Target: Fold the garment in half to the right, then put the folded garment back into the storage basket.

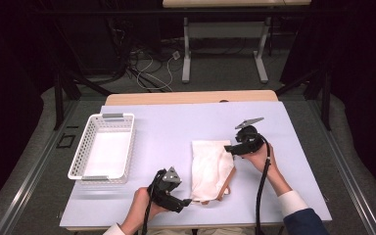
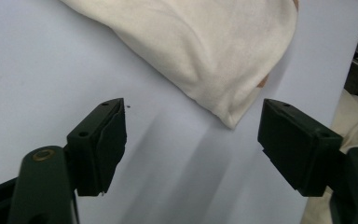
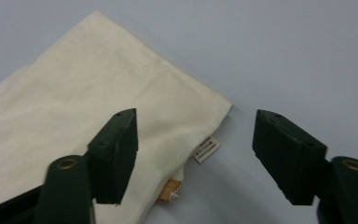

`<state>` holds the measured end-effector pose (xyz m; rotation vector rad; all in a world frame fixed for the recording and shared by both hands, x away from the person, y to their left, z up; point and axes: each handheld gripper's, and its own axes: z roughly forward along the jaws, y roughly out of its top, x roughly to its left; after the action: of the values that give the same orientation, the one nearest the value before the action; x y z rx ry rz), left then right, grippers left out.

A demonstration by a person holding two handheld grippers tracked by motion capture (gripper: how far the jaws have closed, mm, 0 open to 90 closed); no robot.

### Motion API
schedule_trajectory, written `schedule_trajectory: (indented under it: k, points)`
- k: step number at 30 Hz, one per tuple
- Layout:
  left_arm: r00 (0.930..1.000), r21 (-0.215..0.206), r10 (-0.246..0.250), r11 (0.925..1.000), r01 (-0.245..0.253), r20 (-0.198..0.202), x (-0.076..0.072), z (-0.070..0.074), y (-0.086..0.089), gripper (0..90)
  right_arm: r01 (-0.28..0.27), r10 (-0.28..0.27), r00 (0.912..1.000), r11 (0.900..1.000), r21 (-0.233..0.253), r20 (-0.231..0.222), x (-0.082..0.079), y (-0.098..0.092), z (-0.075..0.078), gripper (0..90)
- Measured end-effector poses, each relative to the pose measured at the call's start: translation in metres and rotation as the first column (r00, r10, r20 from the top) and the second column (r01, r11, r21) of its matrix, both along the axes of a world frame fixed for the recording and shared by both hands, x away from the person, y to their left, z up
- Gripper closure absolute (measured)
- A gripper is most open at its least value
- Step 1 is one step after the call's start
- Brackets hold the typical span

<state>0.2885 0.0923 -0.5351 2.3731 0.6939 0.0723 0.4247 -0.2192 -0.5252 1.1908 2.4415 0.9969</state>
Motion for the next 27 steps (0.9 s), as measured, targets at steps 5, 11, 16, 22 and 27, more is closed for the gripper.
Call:
schedule_trajectory:
  k: [5, 11, 16, 22, 27]
  points:
    - [0.9989, -0.001, 0.032, 0.9995, -0.032, 0.035, -0.004, 0.001, -0.002, 15.4, -0.041, 0.041, 0.9992, 0.999, 0.023, -0.003, -0.002, -0.006, 0.005, 15.3]
    - [0.9958, 0.009, 0.058, 0.9983, -0.058, 0.072, -0.005, 0.000, -0.005, 9.1, -0.077, 0.078, 0.9969, 0.997, 0.024, -0.013, -0.003, -0.008, 0.008, 7.1]
    - [0.9914, 0.022, 0.083, 0.9961, -0.086, 0.101, -0.007, -0.002, -0.010, 2.7, -0.096, 0.097, 0.9951, 0.995, 0.026, -0.022, -0.001, -0.006, 0.010, 4.4]
    - [0.9869, 0.013, 0.096, 0.9950, -0.099, 0.130, -0.008, -0.004, -0.016, 0.8, -0.121, 0.121, 0.9925, 0.992, 0.031, -0.018, 0.004, -0.002, 0.009, 4.4]
    - [0.9860, 0.010, 0.091, 0.9955, -0.094, 0.139, -0.011, -0.007, -0.022, 0.7, -0.130, 0.131, 0.9908, 0.991, 0.030, -0.036, 0.009, 0.001, 0.005, 5.3]
